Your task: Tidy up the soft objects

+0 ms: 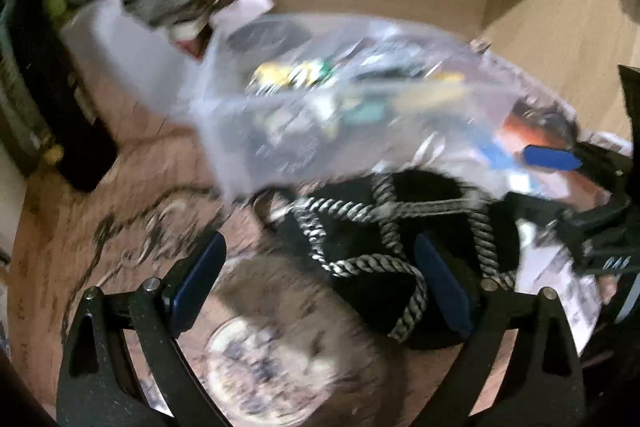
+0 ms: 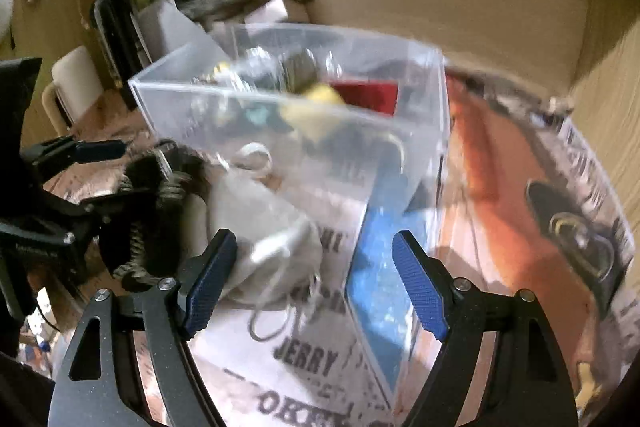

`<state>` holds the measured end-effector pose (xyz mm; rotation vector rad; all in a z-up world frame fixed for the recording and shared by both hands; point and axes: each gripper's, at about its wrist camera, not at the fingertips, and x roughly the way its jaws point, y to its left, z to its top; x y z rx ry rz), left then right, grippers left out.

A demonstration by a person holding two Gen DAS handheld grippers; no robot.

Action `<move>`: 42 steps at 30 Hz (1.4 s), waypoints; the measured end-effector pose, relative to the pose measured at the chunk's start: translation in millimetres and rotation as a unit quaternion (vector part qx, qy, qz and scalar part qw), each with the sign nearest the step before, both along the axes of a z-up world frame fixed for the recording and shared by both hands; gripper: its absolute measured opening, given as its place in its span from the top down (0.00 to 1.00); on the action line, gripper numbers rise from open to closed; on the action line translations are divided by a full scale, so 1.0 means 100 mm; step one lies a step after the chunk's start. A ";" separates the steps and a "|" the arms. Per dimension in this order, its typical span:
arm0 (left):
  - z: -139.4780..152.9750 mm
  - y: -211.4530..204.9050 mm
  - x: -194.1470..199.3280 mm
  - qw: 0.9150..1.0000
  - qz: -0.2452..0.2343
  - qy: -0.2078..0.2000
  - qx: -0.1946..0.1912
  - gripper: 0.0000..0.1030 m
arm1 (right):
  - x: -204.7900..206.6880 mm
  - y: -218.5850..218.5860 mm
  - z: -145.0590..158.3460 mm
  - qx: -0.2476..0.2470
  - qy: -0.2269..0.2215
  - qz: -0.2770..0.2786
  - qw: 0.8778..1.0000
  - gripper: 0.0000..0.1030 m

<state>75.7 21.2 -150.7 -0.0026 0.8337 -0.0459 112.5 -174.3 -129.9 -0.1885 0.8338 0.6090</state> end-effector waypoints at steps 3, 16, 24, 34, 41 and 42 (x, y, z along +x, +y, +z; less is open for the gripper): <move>-0.10 0.16 -0.07 1.000 0.019 0.014 0.015 0.06 | 0.02 -0.05 -0.01 0.001 0.006 -0.004 1.000 0.24; 0.12 0.45 -0.21 0.999 0.044 -0.009 -0.031 0.07 | -0.05 -0.13 0.25 0.056 0.008 -0.006 0.998 0.24; -0.04 0.19 -0.02 0.998 0.007 0.027 -0.051 0.07 | -0.11 0.21 0.01 0.024 0.031 0.038 0.999 0.19; -0.09 0.06 -0.03 0.998 -0.019 0.021 -0.062 0.38 | -0.08 0.22 -0.09 0.007 0.016 0.028 0.999 0.54; -0.05 -0.02 -0.11 0.998 -0.034 0.016 -0.059 0.77 | -0.15 0.17 -0.05 0.023 0.008 0.029 0.999 0.73; -0.04 -0.01 -0.13 0.997 -0.034 0.014 -0.062 0.79 | -0.17 0.16 -0.03 0.025 0.005 0.030 0.999 0.74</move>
